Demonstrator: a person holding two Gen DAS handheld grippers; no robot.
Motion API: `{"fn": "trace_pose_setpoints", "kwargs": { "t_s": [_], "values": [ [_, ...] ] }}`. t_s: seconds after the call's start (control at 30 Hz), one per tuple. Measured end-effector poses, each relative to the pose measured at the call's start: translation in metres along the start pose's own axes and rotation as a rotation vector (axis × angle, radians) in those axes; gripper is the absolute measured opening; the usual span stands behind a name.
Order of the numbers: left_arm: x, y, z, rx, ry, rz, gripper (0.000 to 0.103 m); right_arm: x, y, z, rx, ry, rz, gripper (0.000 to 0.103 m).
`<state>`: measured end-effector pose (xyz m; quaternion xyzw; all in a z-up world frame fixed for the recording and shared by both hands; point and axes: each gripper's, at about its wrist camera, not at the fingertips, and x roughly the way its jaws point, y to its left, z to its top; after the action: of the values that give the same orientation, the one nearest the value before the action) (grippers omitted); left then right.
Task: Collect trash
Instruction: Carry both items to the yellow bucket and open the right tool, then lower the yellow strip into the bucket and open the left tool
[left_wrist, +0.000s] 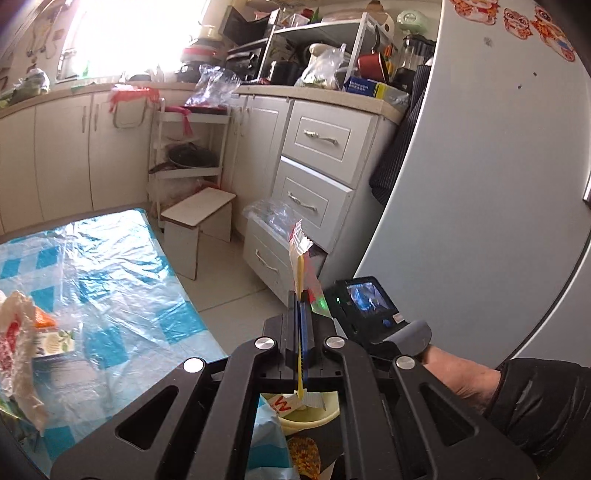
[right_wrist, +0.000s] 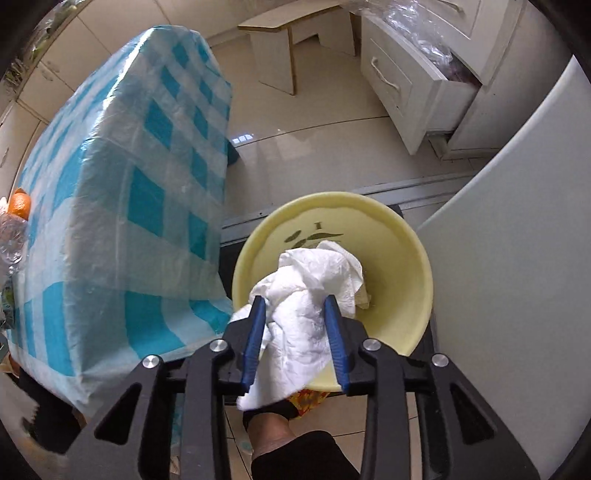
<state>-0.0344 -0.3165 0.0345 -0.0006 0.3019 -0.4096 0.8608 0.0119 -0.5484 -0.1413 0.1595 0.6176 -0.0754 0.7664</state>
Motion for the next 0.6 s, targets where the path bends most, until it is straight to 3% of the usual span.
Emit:
{"fn": "trace_pose_setpoints", "kwargs": {
  "t_s": [0.07,0.17,0.37,0.5,0.6],
  "values": [
    [0.021,-0.001,-0.007,-0.016,0.038,-0.002,0.001,-0.004,-0.014,0.002,0.059,-0.025,-0.023,0.052],
    [0.045,-0.003,-0.02,-0.035,0.087,-0.006,0.001,-0.02,-0.031,0.002,0.144,-0.094,-0.02,0.061],
    [0.081,-0.01,-0.046,-0.029,0.171,-0.004,0.001,-0.072,-0.051,0.0,0.257,-0.323,-0.002,0.068],
    [0.106,-0.016,-0.06,-0.027,0.223,0.005,0.001,-0.109,-0.052,-0.003,0.275,-0.501,0.027,0.072],
    [0.127,-0.023,-0.069,-0.021,0.26,0.017,0.001,-0.123,-0.053,-0.005,0.278,-0.584,0.028,0.076]
  ]
}}
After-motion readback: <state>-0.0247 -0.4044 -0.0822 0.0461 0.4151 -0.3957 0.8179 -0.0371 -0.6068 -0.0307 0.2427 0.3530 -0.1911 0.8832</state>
